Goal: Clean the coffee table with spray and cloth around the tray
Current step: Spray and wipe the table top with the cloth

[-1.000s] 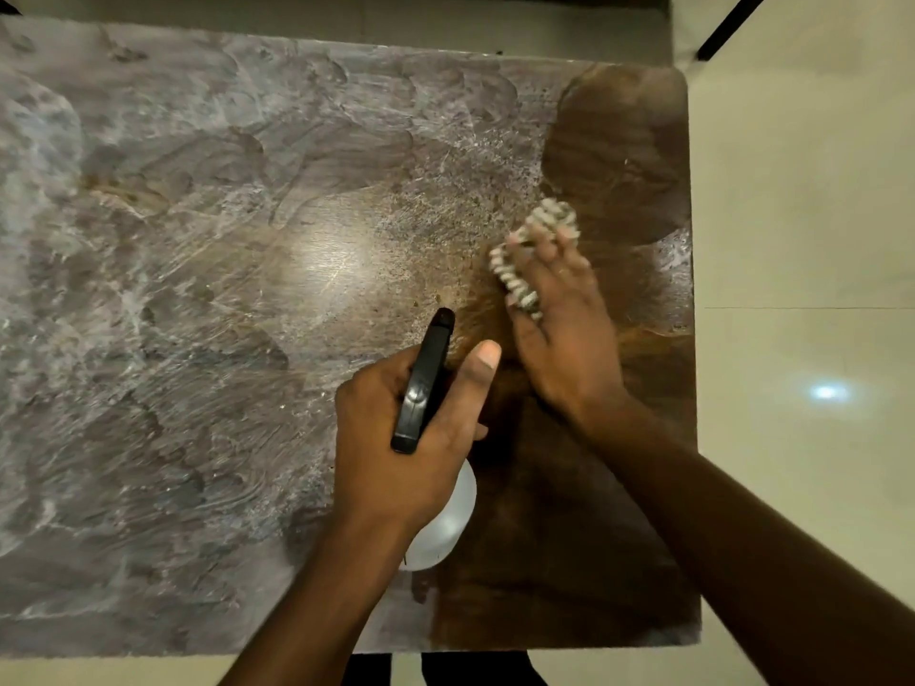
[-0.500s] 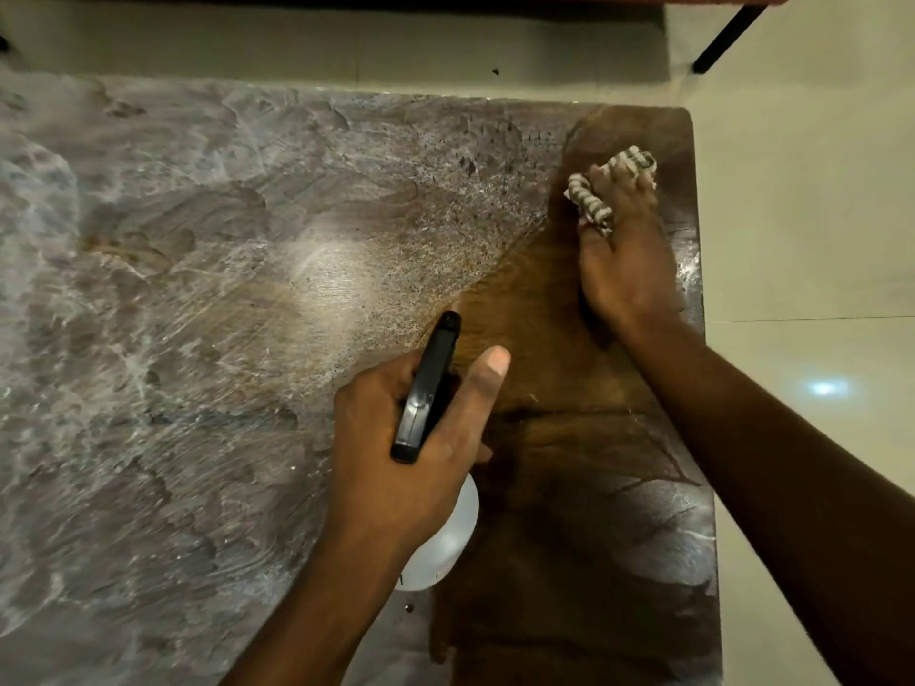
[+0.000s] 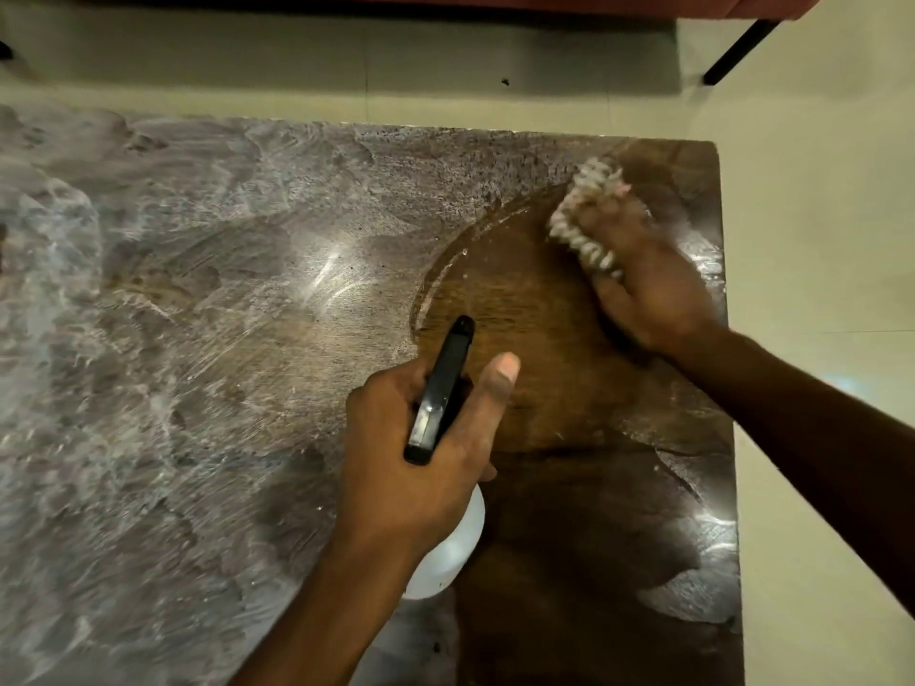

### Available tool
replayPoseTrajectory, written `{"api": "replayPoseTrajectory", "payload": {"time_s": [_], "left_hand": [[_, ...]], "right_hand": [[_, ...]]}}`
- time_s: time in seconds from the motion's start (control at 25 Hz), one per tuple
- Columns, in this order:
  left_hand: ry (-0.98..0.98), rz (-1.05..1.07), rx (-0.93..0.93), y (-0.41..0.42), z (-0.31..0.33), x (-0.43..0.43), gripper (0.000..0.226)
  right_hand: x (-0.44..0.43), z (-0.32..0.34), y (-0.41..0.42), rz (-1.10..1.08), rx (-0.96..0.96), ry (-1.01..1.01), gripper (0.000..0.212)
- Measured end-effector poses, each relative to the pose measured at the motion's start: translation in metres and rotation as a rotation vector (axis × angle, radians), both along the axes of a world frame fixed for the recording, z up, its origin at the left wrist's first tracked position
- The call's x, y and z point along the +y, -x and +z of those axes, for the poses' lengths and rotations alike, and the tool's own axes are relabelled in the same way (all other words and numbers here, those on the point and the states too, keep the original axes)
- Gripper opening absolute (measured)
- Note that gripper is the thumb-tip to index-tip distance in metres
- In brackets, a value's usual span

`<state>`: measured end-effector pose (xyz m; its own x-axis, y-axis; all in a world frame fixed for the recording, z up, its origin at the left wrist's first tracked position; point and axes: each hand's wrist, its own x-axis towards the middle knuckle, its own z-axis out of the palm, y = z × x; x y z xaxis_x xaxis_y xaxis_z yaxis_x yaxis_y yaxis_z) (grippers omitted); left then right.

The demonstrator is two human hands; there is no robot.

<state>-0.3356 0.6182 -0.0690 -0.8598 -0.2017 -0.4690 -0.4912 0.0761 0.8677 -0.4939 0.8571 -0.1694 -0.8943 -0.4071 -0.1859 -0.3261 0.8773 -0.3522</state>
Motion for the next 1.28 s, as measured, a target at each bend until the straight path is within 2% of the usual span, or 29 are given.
{"api": "replayPoseTrajectory", "payload": {"time_s": [0.08, 0.12, 0.16, 0.2, 0.24, 0.36, 0.4, 0.44, 0.48, 0.52, 0.6, 0.64, 0.72, 0.8, 0.92, 0.96, 1.0, 1.04, 1.12, 1.2, 1.28], "left_hand": [[-0.035, 0.012, 0.015, 0.003, 0.001, -0.003, 0.048], [-0.052, 0.019, 0.020, 0.005, 0.001, -0.005, 0.044], [-0.060, 0.025, 0.021, 0.006, 0.001, -0.007, 0.041], [-0.057, 0.030, 0.022, 0.007, 0.001, -0.008, 0.040], [-0.042, 0.033, 0.026, 0.008, 0.000, -0.009, 0.039], [-0.002, 0.017, 0.058, 0.010, -0.002, -0.014, 0.039], [0.010, 0.014, 0.069, 0.010, -0.003, -0.017, 0.041], [0.023, 0.013, 0.079, 0.010, -0.003, -0.020, 0.046], [0.036, 0.013, 0.086, 0.009, -0.004, -0.023, 0.050], [0.040, 0.017, 0.087, 0.008, -0.004, -0.026, 0.052], [0.016, 0.037, 0.082, 0.007, -0.004, -0.031, 0.048], [-0.004, 0.045, 0.081, 0.006, -0.004, -0.033, 0.045], [-0.034, 0.054, 0.076, 0.004, -0.005, -0.036, 0.040], [-0.018, 0.052, 0.077, 0.000, -0.005, -0.040, 0.042], [0.058, 0.029, 0.084, -0.007, -0.009, -0.048, 0.050], [0.054, 0.036, 0.080, -0.010, -0.011, -0.051, 0.053], [0.046, 0.041, 0.074, -0.013, -0.012, -0.054, 0.055], [0.043, 0.042, 0.069, -0.015, -0.012, -0.057, 0.055], [0.025, 0.038, 0.064, -0.020, -0.009, -0.063, 0.050], [-0.008, 0.036, 0.054, -0.024, -0.006, -0.069, 0.042], [-0.028, 0.034, 0.038, -0.031, -0.007, -0.073, 0.040]], "right_hand": [[-0.012, 0.001, 0.035, -0.399, 0.043, 0.104, 0.065], [-0.028, 0.001, 0.043, -0.523, 0.036, 0.130, 0.065], [-0.048, 0.001, 0.042, -0.563, 0.019, 0.131, 0.065], [-0.068, 0.000, 0.035, -0.509, 0.005, 0.111, 0.064], [-0.088, 0.000, 0.021, -0.346, -0.003, 0.093, 0.065], [-0.111, -0.003, -0.023, 0.474, -0.073, 0.082, 0.069], [-0.104, -0.002, -0.020, 0.655, -0.080, 0.046, 0.071], [-0.093, -0.002, -0.008, 0.688, -0.069, 0.007, 0.073], [-0.083, -0.002, 0.005, 0.564, -0.062, -0.029, 0.075], [-0.074, -0.001, 0.018, 0.338, -0.063, -0.036, 0.075], [-0.064, 0.004, 0.044, -0.150, -0.020, 0.048, 0.068], [-0.070, 0.005, 0.052, -0.321, 0.010, 0.088, 0.067], [-0.101, 0.003, 0.054, -0.458, 0.026, 0.121, 0.066], [-0.138, 0.001, 0.035, -0.289, -0.009, 0.134, 0.067], [-0.166, -0.005, -0.006, 0.426, -0.123, 0.084, 0.076], [-0.162, -0.006, -0.005, 0.611, -0.141, 0.055, 0.079], [-0.155, -0.005, 0.004, 0.683, -0.135, 0.024, 0.080], [-0.148, -0.003, 0.014, 0.629, -0.127, -0.012, 0.080], [-0.140, 0.000, 0.036, 0.301, -0.101, -0.030, 0.079], [-0.142, 0.007, 0.056, -0.071, -0.076, 0.059, 0.071], [-0.163, 0.011, 0.059, -0.268, -0.068, 0.138, 0.065]]}}
